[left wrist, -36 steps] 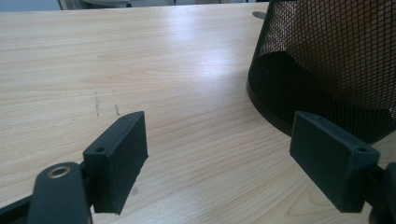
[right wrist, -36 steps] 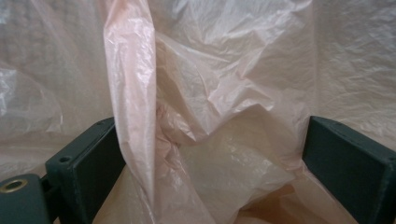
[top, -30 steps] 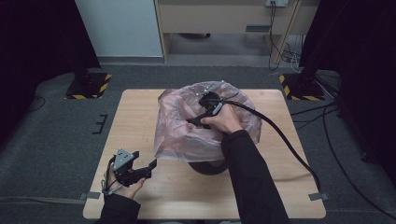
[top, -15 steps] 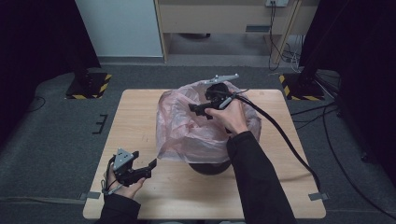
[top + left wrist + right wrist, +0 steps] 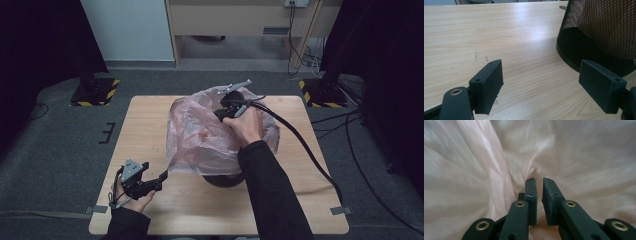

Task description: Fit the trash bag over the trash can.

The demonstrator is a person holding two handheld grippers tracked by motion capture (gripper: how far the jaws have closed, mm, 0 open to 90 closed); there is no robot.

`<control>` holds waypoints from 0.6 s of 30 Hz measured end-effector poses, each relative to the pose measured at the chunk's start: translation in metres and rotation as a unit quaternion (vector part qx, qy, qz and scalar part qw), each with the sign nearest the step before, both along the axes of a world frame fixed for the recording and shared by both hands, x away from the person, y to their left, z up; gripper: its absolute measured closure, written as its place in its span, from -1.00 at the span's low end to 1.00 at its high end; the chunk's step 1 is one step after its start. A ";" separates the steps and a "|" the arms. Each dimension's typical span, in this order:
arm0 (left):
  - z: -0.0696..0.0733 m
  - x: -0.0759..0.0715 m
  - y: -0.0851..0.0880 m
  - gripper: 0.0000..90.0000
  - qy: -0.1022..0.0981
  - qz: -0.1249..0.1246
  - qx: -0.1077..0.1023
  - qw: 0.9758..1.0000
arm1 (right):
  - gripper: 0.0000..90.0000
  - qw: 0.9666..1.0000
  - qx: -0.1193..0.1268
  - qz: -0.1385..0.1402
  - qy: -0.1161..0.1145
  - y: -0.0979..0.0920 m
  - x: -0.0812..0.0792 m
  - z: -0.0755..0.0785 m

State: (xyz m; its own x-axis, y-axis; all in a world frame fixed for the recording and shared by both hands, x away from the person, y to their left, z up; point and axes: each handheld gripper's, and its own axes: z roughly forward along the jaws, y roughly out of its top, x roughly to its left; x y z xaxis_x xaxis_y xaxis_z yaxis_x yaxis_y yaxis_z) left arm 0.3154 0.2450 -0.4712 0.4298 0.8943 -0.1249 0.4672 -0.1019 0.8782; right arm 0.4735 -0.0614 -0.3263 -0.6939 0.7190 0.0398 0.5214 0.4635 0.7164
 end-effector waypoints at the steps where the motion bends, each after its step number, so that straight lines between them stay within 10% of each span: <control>1: 0.000 0.000 0.000 -0.59 0.000 0.000 -0.001 1.000 | 0.73 1.000 -0.008 0.003 0.013 0.002 0.001 -0.004; 4: 0.000 0.000 0.000 -0.58 0.000 0.000 -0.001 1.000 | 0.33 0.998 -0.022 0.001 0.053 0.010 0.003 -0.014; 9: 0.000 0.000 0.000 -0.59 0.000 -0.001 0.000 1.000 | -0.45 0.999 -0.017 0.000 0.045 0.014 0.007 -0.019; 18: 0.000 0.000 0.001 -0.59 0.000 -0.001 0.000 1.000 | -0.50 0.999 -0.009 0.010 0.039 0.012 0.005 -0.015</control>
